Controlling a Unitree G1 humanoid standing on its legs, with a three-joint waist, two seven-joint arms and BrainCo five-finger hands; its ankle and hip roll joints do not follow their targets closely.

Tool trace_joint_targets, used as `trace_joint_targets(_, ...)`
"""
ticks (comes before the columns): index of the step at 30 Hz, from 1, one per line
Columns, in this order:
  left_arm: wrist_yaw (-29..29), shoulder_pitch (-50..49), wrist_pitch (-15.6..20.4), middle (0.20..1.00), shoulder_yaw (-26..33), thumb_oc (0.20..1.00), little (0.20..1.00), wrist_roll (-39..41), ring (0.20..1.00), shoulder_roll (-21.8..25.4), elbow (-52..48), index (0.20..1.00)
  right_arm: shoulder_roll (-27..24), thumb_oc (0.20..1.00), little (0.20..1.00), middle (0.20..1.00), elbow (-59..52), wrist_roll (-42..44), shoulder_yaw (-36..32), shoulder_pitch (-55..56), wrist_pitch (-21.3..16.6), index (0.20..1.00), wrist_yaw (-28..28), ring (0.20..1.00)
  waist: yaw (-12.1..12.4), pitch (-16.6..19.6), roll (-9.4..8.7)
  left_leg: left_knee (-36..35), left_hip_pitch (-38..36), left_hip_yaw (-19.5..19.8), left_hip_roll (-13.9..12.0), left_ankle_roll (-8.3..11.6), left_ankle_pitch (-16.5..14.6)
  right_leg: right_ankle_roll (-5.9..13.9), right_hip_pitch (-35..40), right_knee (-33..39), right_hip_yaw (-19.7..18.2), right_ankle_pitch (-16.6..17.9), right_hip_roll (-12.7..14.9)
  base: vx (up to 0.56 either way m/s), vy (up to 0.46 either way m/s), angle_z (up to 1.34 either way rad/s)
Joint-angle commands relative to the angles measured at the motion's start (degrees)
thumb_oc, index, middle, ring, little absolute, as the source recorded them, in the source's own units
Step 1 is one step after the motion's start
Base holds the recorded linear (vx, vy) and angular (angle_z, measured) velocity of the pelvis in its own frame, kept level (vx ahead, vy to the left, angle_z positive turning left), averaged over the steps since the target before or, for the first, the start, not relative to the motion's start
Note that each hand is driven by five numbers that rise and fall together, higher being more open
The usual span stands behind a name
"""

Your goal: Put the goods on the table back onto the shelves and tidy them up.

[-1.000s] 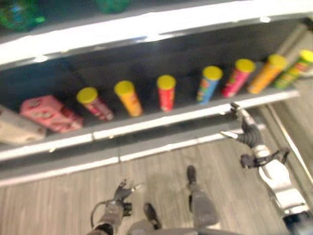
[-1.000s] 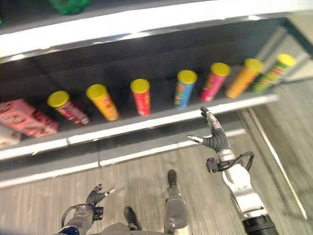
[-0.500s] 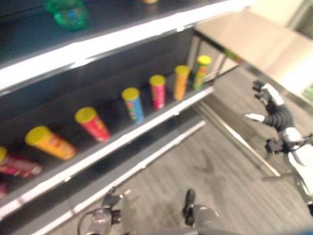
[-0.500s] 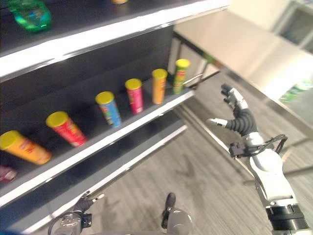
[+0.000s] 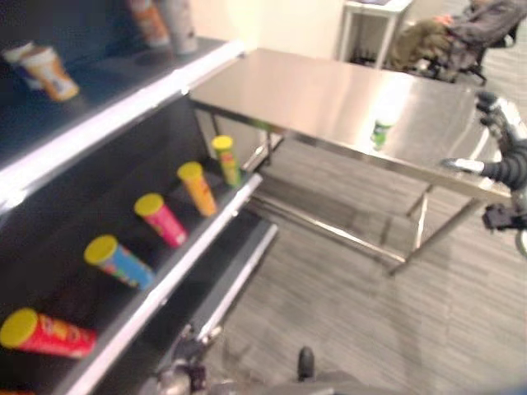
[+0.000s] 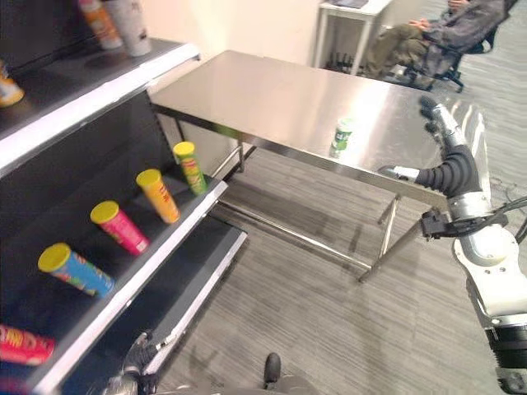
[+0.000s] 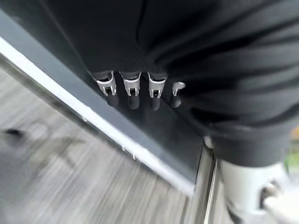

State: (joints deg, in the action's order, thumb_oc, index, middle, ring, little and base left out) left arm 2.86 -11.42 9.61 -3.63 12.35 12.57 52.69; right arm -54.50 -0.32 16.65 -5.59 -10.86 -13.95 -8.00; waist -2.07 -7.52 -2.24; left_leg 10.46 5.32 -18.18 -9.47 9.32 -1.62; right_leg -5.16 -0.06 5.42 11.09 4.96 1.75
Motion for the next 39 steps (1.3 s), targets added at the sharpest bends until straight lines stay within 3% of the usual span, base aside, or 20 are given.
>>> trace_joint_targets(1, -0.5, 2.4, 1.5, 1.0, -0.8, 1.0, 1.0, 1.2, 1.0, 3.3, -1.6, 1.0, -0.8, 1.0, 1.0, 1.0, 0.0, -2.0, -1.6, -8.5, -1.6, 1.0, -2.5, 1.0, 3.5, -3.2, -0.6, -4.4, 2.8, -1.9, 1.3, -1.63, 6.1, 11.97, 7.0, -0.4, 1.1, -9.5, 1.6, 0.2, -0.076, -0.66)
trace_joint_targets(7, 0.3, 3.6, 1.3, 1.0, 0.6, 1.0, 1.0, 1.0, 1.0, 2.9, 0.1, 1.0, -0.9, 1.0, 1.0, 1.0, 1.6, -1.5, -1.4, -10.3, -1.3, 1.0, -3.3, 1.0, 5.1, -4.4, -0.2, -8.4, 5.5, -6.5, 1.4, -0.88, 8.7, 11.03, 11.3, -0.4, 0.0, -12.3, -1.3, 0.21, -0.054, -0.42)
trace_joint_targets(10, 0.6, 2.8, 0.9, 1.0, 2.0, 1.0, 1.0, 1.3, 1.0, 1.9, 2.6, 1.0, -0.1, 1.0, 1.0, 1.0, 2.6, -3.6, 0.7, -11.7, -0.9, 1.0, -3.1, 1.0, 6.8, -3.1, 0.5, -12.2, 2.2, -5.1, 2.9, -3.04, 9.4, 10.99, 13.2, -1.9, -1.3, -14.4, -3.0, 0.38, -0.002, -0.5)
trace_joint_targets(12, 0.9, 3.2, 0.6, 1.0, 2.5, 1.0, 1.0, 0.8, 1.0, 1.7, 4.8, 1.0, 0.4, 1.0, 1.0, 1.0, 3.1, -3.9, 0.5, -11.4, -0.6, 1.0, -3.1, 1.0, 7.3, -2.2, -0.86, -12.4, 0.6, -5.5, 3.7, -4.5, 8.7, 11.61, 13.6, -6.6, -1.4, -15.0, -2.1, 0.35, -0.006, -1.01)
trace_joint_targets(14, 0.9, 3.8, 0.5, 1.0, 2.8, 1.0, 1.0, 0.8, 1.0, 1.8, 5.7, 1.0, 0.7, 1.0, 1.0, 1.0, 3.1, -5.4, 0.1, -10.5, -0.2, 1.0, -2.9, 1.0, 6.9, -1.8, -1.87, -12.2, -1.4, -6.3, 4.4, -6.01, 7.1, 13.77, 11.7, -14.7, -0.8, -13.7, -1.6, 0.26, 0.009, -0.28)
trace_joint_targets(15, 1.2, 4.6, 0.6, 1.0, 1.9, 1.0, 1.0, 0.7, 1.0, 1.9, 5.4, 1.0, 0.7, 1.0, 1.0, 1.0, 2.8, -5.8, -0.4, -10.7, 0.0, 1.0, -2.9, 1.0, 5.6, -2.9, -2.43, -11.7, -3.6, -5.3, 5.0, -7.72, 4.8, 18.8, 5.7, -27.2, -0.7, -10.1, 0.1, 0.22, 0.009, 0.06)
trace_joint_targets(16, 1.2, 4.6, 0.6, 1.0, 1.9, 1.0, 1.0, 0.7, 1.0, 1.9, 5.4, 1.0, 0.7, 1.0, 1.0, 1.0, 2.8, -5.8, -0.4, -10.7, 0.0, 1.0, -2.9, 1.0, 5.7, -2.7, -2.31, -11.6, -3.2, -5.4, 4.8, -7.71, 4.9, 18.71, 5.3, -27.2, -0.8, -10.0, -0.1, 0.15, -0.082, -0.01)
trace_joint_targets(17, 1.8, 6.3, 0.3, 1.0, 0.5, 1.0, 1.0, 0.0, 1.0, 2.5, 5.5, 1.0, 1.2, 1.0, 1.0, 1.0, 3.6, -6.4, -0.6, -11.2, 0.0, 1.0, -3.6, 1.0, 4.4, -4.1, -2.26, -11.0, -4.6, -5.0, 3.5, -7.81, 4.0, 20.16, -1.0, -39.2, 0.3, -5.5, 1.1, 0.02, -0.093, 0.12)
trace_joint_targets(19, 1.9, 6.7, 0.3, 1.0, 0.5, 1.0, 1.0, 0.2, 1.0, 2.8, 5.1, 1.0, 1.5, 1.0, 1.0, 1.0, 3.4, -6.8, -0.9, -10.6, 0.2, 1.0, -3.6, 1.0, 4.1, -4.3, -2.01, -11.1, -5.4, -4.9, 3.3, -8.16, 3.5, 20.16, -2.7, -42.1, 1.7, -5.3, 3.3, 0.1, -0.044, 0.26)
trace_joint_targets(20, 2.0, 7.2, 0.2, 1.0, 0.6, 1.0, 1.0, 0.6, 1.0, 3.2, 4.5, 1.0, 1.7, 1.0, 1.0, 1.0, 3.3, -7.2, -1.6, -9.2, 0.6, 1.0, -3.6, 1.0, 4.0, -4.0, -2.0, -11.0, -6.1, -4.7, 3.5, -8.3, 2.7, 20.16, -2.4, -40.6, 3.5, -5.7, 6.8, 0.32, -0.062, 0.28)
trace_joint_targets(21, 2.0, 8.4, 0.5, 1.0, 0.0, 1.0, 1.0, 0.9, 1.0, 3.7, 3.9, 1.0, 1.6, 1.0, 1.0, 1.0, 3.5, -6.5, -2.7, -7.8, 0.8, 1.0, -3.3, 1.0, 3.9, -3.6, -1.43, -11.0, -6.9, -2.6, 3.7, -7.59, 1.1, 17.72, -1.2, -33.3, 6.1, -9.5, 12.5, 0.34, -0.127, 0.25)
trace_joint_targets(23, 1.9, 8.8, 0.7, 1.0, -0.9, 1.0, 1.0, 0.7, 1.0, 3.8, 3.7, 1.0, 0.8, 1.0, 1.0, 1.0, 4.3, -5.6, -3.5, -6.9, 1.0, 1.0, -3.0, 1.0, 3.5, -2.8, -1.09, -11.0, -7.2, -0.2, 3.7, -6.51, -0.1, 16.31, 0.3, -22.7, 5.7, -9.9, 15.5, 0.23, -0.178, 0.43)
trace_joint_targets(24, 1.9, 8.8, 0.7, 1.0, -0.9, 1.0, 1.0, 0.7, 1.0, 3.8, 3.7, 1.0, 0.7, 1.0, 1.0, 1.0, 4.3, -5.5, -3.5, -6.9, 1.0, 1.0, -2.9, 1.0, 3.4, -2.7, -0.95, -11.0, -7.0, -0.1, 3.5, -6.5, 0.0, 16.24, 0.3, -22.2, 5.8, -9.5, 15.3, 0.18, -0.187, 0.47)
trace_joint_targets(25, 1.9, 8.8, 0.8, 1.0, -1.1, 1.0, 1.0, 0.3, 1.0, 3.8, 3.9, 1.0, -0.1, 1.0, 1.0, 1.0, 4.8, -5.1, -3.9, -6.2, 1.2, 1.0, -2.7, 1.0, 3.1, -2.1, -0.97, -11.2, -7.4, 1.1, 3.6, -5.81, -0.8, 16.48, 0.4, -15.1, 4.5, -7.8, 16.7, 0.3, -0.331, 0.33)
trace_joint_targets(26, 1.9, 9.1, 0.8, 1.0, -0.5, 1.0, 1.0, -0.4, 1.0, 3.9, 4.8, 1.0, -0.8, 1.0, 1.0, 1.0, 4.5, -4.2, -5.4, -4.0, 1.7, 1.0, -2.1, 1.0, 2.1, -1.7, -1.24, -11.6, -9.1, 3.4, 3.3, -4.61, -2.4, 17.83, -2.2, -6.9, 1.4, -3.2, 19.1, 0.32, -0.328, 0.33)
trace_joint_targets(29, 2.1, 9.4, 0.8, 1.0, 0.2, 1.0, 1.0, -1.7, 1.0, 4.0, 5.9, 1.0, -0.9, 1.0, 1.0, 1.0, 3.9, -4.5, -7.2, -0.8, 2.0, 1.0, -1.3, 1.0, 0.7, -1.9, -1.44, -11.5, -10.8, 4.9, 2.6, -3.52, -3.6, 19.19, -4.5, -3.6, -2.1, 0.1, 19.9, 0.28, -0.315, 0.71)
trace_joint_targets(32, 1.7, 10.0, 1.3, 1.0, 0.3, 1.0, 1.0, -1.8, 1.0, 4.5, 6.3, 1.0, -0.6, 1.0, 1.0, 1.0, 2.8, -3.9, -10.8, 4.7, 2.4, 1.0, 0.4, 1.0, -0.9, -2.2, -3.22, -10.3, -12.6, 8.3, 1.2, -1.39, -4.9, 20.16, -3.2, -4.3, -8.3, -0.7, 16.5, 0.22, -0.37, 0.82)
trace_joint_targets(33, 1.7, 10.0, 1.3, 1.0, 0.3, 1.0, 1.0, -1.8, 1.0, 4.5, 6.3, 1.0, -0.5, 1.0, 1.0, 1.0, 2.8, -3.9, -10.9, 4.8, 2.4, 1.0, 0.4, 1.0, -0.9, -2.3, -3.17, -10.2, -12.6, 8.4, 1.1, -1.35, -5.0, 20.16, -3.2, -4.5, -8.2, -0.8, 16.5, 0.23, -0.577, 1.06)
trace_joint_targets(35, 2.0, 9.6, 1.7, 1.0, 0.8, 1.0, 1.0, 0.2, 1.0, 4.5, 5.9, 1.0, -0.3, 1.0, 1.0, 1.0, 2.6, -1.6, -10.3, 5.2, 1.7, 1.0, 1.6, 1.0, -1.0, -2.0, -3.47, -7.4, -11.9, 10.0, -2.6, 0.38, -4.2, 19.37, -2.2, -5.6, -6.9, -2.9, 13.6, 0.17, -0.532, 0.62)
trace_joint_targets(39, 1.1, 7.5, 1.3, 1.0, 1.4, 1.0, 1.0, 2.8, 1.0, 4.1, 4.3, 1.0, -0.8, 1.0, 1.0, 1.0, 2.6, 1.0, -7.8, 4.4, 1.5, 1.0, 3.1, 1.0, -1.0, -2.2, -2.56, 0.7, -9.5, 11.5, -8.0, 2.27, 3.0, 15.03, 3.9, -2.8, -2.7, -7.2, 7.1, 0.15, -0.434, 0.42)
